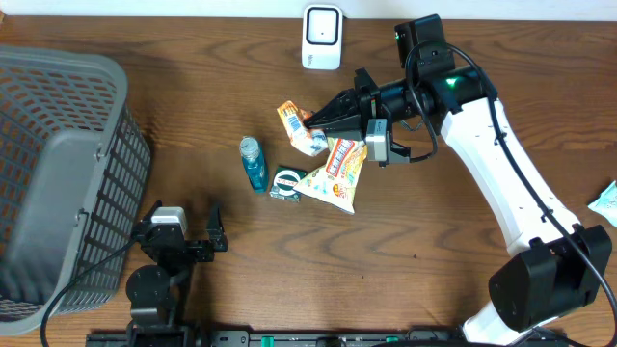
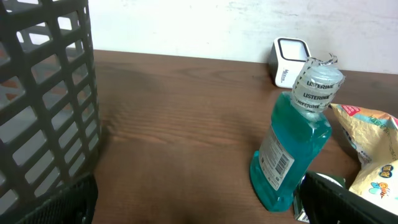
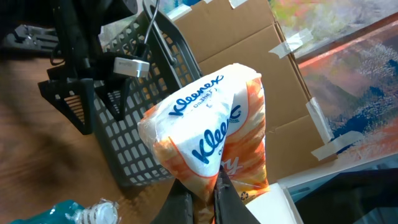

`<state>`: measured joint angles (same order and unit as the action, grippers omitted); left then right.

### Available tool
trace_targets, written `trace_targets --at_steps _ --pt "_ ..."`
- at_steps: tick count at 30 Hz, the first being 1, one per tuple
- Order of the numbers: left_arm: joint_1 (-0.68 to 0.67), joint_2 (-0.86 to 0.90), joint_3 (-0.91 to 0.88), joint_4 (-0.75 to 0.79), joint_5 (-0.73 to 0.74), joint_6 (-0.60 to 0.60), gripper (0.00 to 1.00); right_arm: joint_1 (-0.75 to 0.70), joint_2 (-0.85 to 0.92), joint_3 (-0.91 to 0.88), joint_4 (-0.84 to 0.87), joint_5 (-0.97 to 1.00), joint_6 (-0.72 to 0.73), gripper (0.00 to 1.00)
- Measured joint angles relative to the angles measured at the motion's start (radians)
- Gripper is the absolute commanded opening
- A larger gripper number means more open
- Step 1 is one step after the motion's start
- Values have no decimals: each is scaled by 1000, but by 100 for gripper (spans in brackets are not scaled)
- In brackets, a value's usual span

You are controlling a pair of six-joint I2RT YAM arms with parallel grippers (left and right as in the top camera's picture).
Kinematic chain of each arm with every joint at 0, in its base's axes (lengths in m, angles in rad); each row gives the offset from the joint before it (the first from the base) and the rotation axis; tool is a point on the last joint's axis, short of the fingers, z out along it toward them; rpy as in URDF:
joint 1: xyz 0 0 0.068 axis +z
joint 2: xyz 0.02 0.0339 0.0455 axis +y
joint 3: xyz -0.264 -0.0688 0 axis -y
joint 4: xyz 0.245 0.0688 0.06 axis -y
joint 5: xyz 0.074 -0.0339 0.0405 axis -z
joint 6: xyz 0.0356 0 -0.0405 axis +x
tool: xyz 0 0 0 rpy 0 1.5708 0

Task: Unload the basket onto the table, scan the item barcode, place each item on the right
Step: 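Hold the Kleenex box in front of the scanner window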

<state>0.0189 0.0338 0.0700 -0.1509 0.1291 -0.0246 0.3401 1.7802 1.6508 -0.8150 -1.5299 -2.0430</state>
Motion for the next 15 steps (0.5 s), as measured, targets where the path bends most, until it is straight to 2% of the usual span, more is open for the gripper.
trace_targets --at_steps 6,8,15 --pt "0 0 0 0 0 0 100 0 0 0 -1 5 1 1" --pt "0 0 0 0 0 0 100 1 0 0 -2 11 42 1" --pt "0 0 0 0 0 0 100 13 0 0 -4 166 529 1"
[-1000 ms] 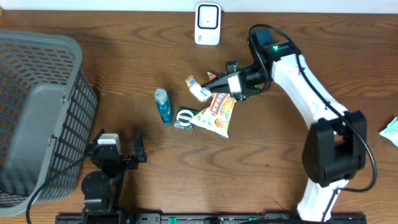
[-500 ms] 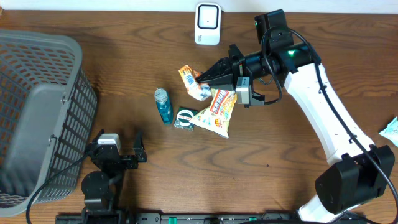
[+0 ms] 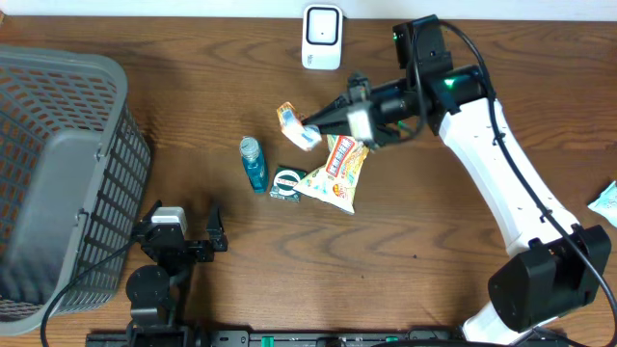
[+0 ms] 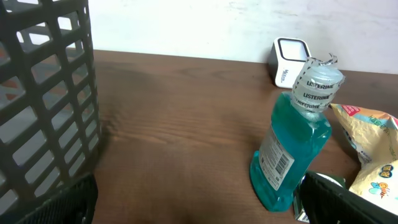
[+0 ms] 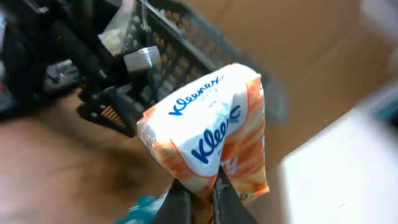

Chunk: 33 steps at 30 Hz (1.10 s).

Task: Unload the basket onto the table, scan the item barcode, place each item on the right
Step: 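Hold the Kleenex box in front of the scanner window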

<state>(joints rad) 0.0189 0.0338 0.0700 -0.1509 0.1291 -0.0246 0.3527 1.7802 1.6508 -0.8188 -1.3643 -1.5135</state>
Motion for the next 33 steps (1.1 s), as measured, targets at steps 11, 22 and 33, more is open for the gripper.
trace_targets --at_steps 11,22,33 --pt "0 0 0 0 0 0 100 20 0 -2 227 234 951 1" --pt "0 0 0 0 0 0 100 26 129 -3 533 756 1838 1" --pt "0 0 0 0 0 0 100 -26 443 -3 1138 792 2332 1"
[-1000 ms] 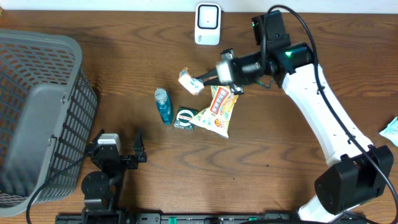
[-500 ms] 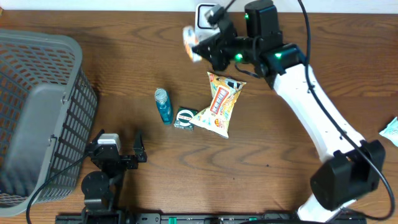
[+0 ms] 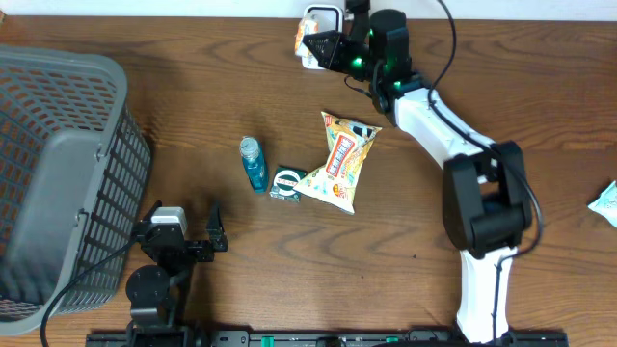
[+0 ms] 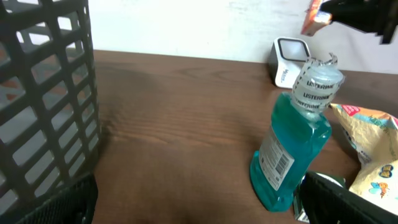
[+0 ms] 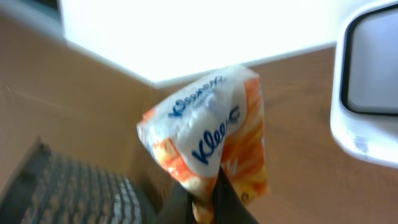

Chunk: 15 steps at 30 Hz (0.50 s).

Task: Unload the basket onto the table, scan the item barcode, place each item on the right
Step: 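Hold the Kleenex box in front of the scanner window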

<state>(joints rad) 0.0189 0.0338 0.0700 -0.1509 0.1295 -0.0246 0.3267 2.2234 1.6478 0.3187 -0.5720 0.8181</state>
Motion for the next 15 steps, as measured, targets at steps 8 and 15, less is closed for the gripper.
trace_targets --at_steps 8,15 --pt "0 0 0 0 0 0 100 -35 221 173 101 76 210 1" --pt "0 0 0 0 0 0 100 -37 312 358 -34 124 222 2"
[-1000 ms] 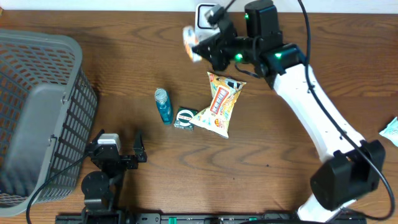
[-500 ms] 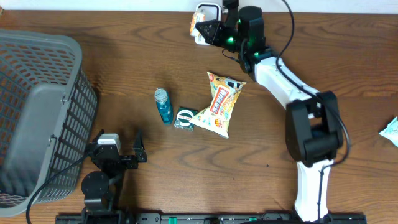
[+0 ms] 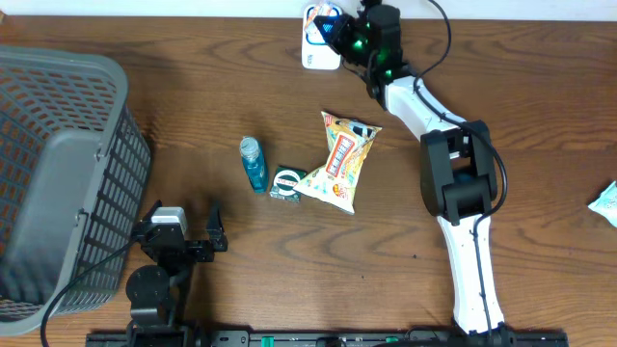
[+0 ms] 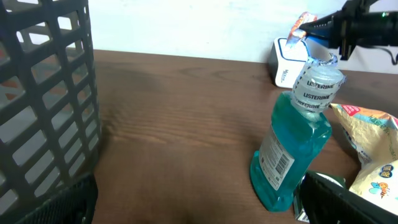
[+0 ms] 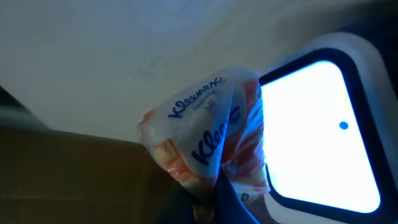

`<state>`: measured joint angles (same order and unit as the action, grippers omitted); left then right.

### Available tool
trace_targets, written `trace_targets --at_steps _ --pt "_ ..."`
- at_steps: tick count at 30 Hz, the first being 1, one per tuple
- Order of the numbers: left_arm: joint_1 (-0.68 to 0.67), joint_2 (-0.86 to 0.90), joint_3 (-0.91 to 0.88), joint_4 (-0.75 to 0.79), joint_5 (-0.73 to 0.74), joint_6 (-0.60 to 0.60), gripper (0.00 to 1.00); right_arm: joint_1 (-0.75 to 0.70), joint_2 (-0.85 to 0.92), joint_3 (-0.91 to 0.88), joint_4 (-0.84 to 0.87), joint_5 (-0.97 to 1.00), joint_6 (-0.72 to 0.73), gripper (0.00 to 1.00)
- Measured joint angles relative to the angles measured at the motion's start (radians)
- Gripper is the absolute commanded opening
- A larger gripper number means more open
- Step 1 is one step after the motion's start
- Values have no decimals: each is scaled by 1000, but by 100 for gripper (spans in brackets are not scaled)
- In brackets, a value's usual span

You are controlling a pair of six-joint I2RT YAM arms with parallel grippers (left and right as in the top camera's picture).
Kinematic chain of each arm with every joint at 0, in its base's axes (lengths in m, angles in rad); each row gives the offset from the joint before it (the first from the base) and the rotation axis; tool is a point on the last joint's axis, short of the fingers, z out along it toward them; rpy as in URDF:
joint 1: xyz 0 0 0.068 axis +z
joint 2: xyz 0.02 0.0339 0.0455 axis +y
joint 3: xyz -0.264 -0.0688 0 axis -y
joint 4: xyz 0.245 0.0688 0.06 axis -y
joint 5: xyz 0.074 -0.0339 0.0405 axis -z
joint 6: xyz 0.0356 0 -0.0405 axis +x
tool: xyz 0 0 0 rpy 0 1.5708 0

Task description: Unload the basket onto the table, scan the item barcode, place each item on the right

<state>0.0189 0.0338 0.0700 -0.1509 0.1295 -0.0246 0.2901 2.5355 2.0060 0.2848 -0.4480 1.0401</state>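
My right gripper (image 5: 214, 194) is shut on an orange-and-white Kleenex tissue pack (image 5: 205, 134). It holds the pack right in front of the lit window of the white barcode scanner (image 5: 314, 134). Overhead, the right gripper (image 3: 339, 29) is at the table's back edge, over the scanner (image 3: 313, 53). The left wrist view shows the pack (image 4: 303, 25) raised above the scanner (image 4: 287, 62). My left gripper (image 4: 199, 211) rests open near the front edge, holding nothing.
A blue mouthwash bottle (image 3: 254, 162), a green round tin (image 3: 285, 183) and a yellow snack bag (image 3: 342, 164) lie mid-table. A grey basket (image 3: 58, 173) fills the left side. A pale packet (image 3: 605, 204) sits at the right edge.
My right gripper has shifted the tissue pack from just beside the scanner to directly before its window, which now glows bright. The left arm and the table items are unchanged.
My right gripper first held the tissue pack above the pile mid-table. It then had the pack turned, a little farther back. Later it was at the back edge beside the scanner. The pack now faces the scanner's lit window.
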Motion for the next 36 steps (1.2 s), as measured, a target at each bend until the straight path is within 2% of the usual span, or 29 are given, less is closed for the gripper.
trace_targets --at_steps 5,9,16,20,25,31,36 --pt "0 0 0 0 0 0 100 0 -1 49 -21 3 -76 2" --pt "0 0 0 0 0 0 100 -9 -12 55 -146 -8 -132 2" --pt "0 0 0 0 0 0 100 -100 -145 53 -592 40 -330 1" --pt "0 0 0 0 0 0 100 -183 -288 55 -853 240 -432 1" --pt "0 0 0 0 0 0 100 -300 -381 70 -1054 547 -526 1" --pt "0 0 0 0 0 0 100 -478 -327 48 -1104 799 -632 1" --pt "0 0 0 0 0 0 100 -637 -240 17 -1108 925 -690 1"
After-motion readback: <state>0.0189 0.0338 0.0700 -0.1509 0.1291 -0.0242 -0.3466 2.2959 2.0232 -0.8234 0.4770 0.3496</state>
